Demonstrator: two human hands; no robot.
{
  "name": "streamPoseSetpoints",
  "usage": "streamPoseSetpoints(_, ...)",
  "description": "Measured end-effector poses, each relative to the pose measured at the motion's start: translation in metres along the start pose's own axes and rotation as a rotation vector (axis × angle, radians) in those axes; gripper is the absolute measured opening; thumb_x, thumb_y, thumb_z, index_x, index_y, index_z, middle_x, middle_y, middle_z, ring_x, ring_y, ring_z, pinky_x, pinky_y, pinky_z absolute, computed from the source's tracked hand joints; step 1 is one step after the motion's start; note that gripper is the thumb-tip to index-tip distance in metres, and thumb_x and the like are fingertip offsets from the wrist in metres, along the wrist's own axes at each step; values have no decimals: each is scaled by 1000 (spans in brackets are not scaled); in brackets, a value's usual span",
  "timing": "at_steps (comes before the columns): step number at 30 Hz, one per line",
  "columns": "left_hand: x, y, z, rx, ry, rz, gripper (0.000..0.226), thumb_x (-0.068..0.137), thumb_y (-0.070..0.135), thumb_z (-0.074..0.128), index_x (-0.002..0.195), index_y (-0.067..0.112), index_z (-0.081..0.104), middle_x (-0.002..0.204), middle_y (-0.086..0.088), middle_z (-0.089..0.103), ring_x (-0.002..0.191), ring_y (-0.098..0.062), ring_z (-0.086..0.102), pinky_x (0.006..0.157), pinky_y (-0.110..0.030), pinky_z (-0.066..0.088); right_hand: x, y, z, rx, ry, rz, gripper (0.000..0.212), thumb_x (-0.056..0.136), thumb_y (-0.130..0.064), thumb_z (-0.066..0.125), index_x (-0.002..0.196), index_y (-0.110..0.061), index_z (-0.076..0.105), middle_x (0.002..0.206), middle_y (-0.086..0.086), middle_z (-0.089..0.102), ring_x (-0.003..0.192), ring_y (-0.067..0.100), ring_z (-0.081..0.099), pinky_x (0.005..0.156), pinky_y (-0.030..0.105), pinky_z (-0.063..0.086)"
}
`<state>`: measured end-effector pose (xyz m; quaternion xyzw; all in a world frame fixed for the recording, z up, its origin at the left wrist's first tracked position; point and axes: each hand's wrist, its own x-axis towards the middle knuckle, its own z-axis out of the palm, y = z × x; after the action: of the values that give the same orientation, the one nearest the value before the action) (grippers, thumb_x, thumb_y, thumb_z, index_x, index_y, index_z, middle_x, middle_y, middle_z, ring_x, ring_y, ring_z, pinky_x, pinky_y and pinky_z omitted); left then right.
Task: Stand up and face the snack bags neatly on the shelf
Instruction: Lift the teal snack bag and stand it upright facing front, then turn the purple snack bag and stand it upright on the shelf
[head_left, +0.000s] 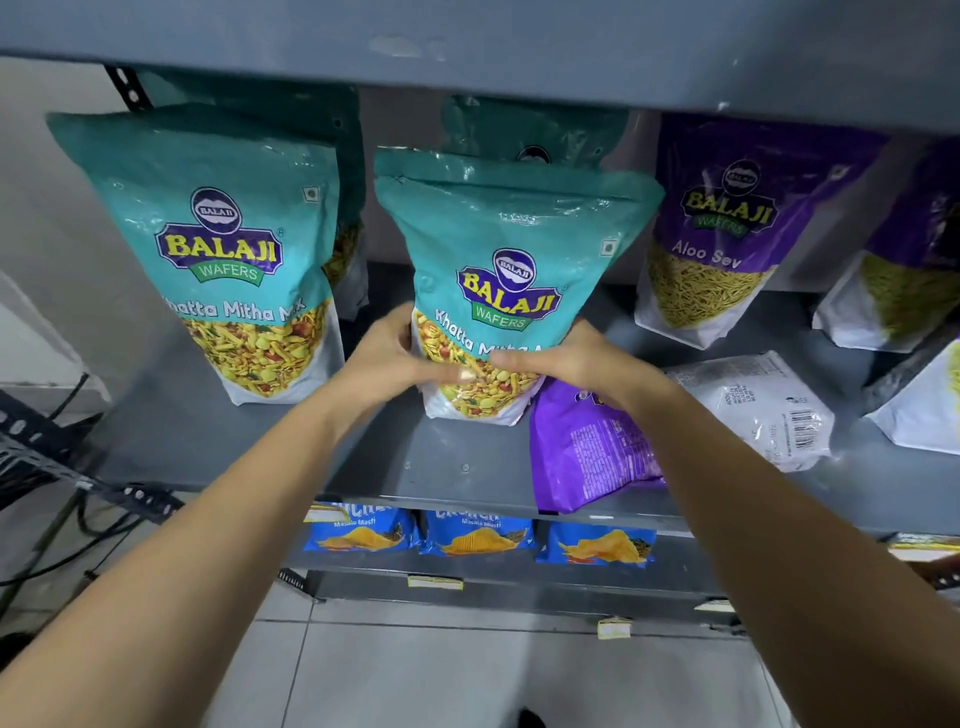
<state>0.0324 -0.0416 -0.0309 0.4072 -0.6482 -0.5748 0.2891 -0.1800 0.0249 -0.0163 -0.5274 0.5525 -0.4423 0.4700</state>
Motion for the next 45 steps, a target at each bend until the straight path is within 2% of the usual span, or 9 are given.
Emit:
streamPoseSetpoints(7, 12, 69, 3, -187, 285, 281, 42, 79, 0, 78, 118, -2, 63, 108, -6, 73, 87, -4, 75, 78, -21, 57, 4, -54, -12, 317, 252, -164, 42, 61, -3, 85, 97, -16, 69, 95, 0, 77, 87, 14, 74, 80, 28, 58)
streamPoseSetpoints(12, 5, 55, 18, -157, 420, 398, 47, 83, 17, 75, 123, 5, 53, 122, -10, 67, 110, -19, 68, 97, -34, 54, -3, -71, -16, 486, 309, -269, 16, 70, -10, 80, 84, -15, 77, 90, 2, 78, 89, 21, 72, 97, 44, 54)
streamPoseSetpoints(16, -36, 33, 49, 46, 812, 482, 29, 85, 22, 73, 93, 16, 46, 80, 3, 49, 71, -14, 48, 70, -39, 45, -25, -58, -52, 316, 350, -95, 13, 89, -33, 65, 93, -21, 67, 78, -10, 77, 78, 6, 72, 92, 32, 54)
streamPoseSetpoints(23, -77, 32, 165, 432, 123, 87, 48, 86, 56, 65, 61, 16, 58, 44, 5, 52, 46, -10, 49, 55, -27, 39, -35, 11, -153, -893, 33, 466, 83, 62, -40, 90, 133, -15, 55, 126, 3, 60, 106, 22, 62, 88, 33, 53)
streamPoseSetpoints(28, -92, 32, 246, 5, -294, -538, 65, 93, 66, 42, 91, 6, 66, 61, -9, 68, 41, -18, 65, 34, -16, 33, -16, 13, -175, -1164, -269, 629, 73, 43, -84, 74, 75, -19, 65, 76, -3, 58, 70, 17, 53, 67, 29, 39)
streamPoseSetpoints(32, -82, 21, 293, -490, -74, -664, 61, 88, 66, 51, 120, 15, 59, 95, -10, 73, 59, -20, 72, 48, -24, 56, -13, 18, -190, -980, -481, 781, 76, 49, -79, 77, 95, -17, 77, 89, -4, 77, 80, 15, 72, 81, 28, 54)
streamPoseSetpoints(35, -66, 17, 311, -755, 214, -651, 50, 88, 54, 61, 107, 8, 63, 98, -15, 64, 68, -22, 66, 51, -24, 60, -21, 23, -191, -729, -557, 822, 45, 75, -57, 75, 96, -17, 74, 104, 0, 76, 81, 14, 73, 76, 27, 56)
streamPoseSetpoints(40, -56, 22, 340, -831, 450, -541, 20, 91, 29, 69, 103, 13, 69, 112, -17, 74, 97, -32, 73, 59, -28, 63, -42, 29, -202, -850, -475, 596, 60, 74, -67, 69, 109, -17, 70, 105, -1, 75, 90, 11, 70, 84, 25, 52)
streamPoseSetpoints(45, -65, 28, 346, -660, 405, -381, 30, 90, 21, 71, 114, 4, 67, 112, -20, 75, 86, -25, 73, 68, -37, 65, -78, 37, -229, -708, -282, 407, 66, 60, -78, 69, 99, -24, 74, 101, -5, 76, 91, 10, 73, 91, 31, 57)
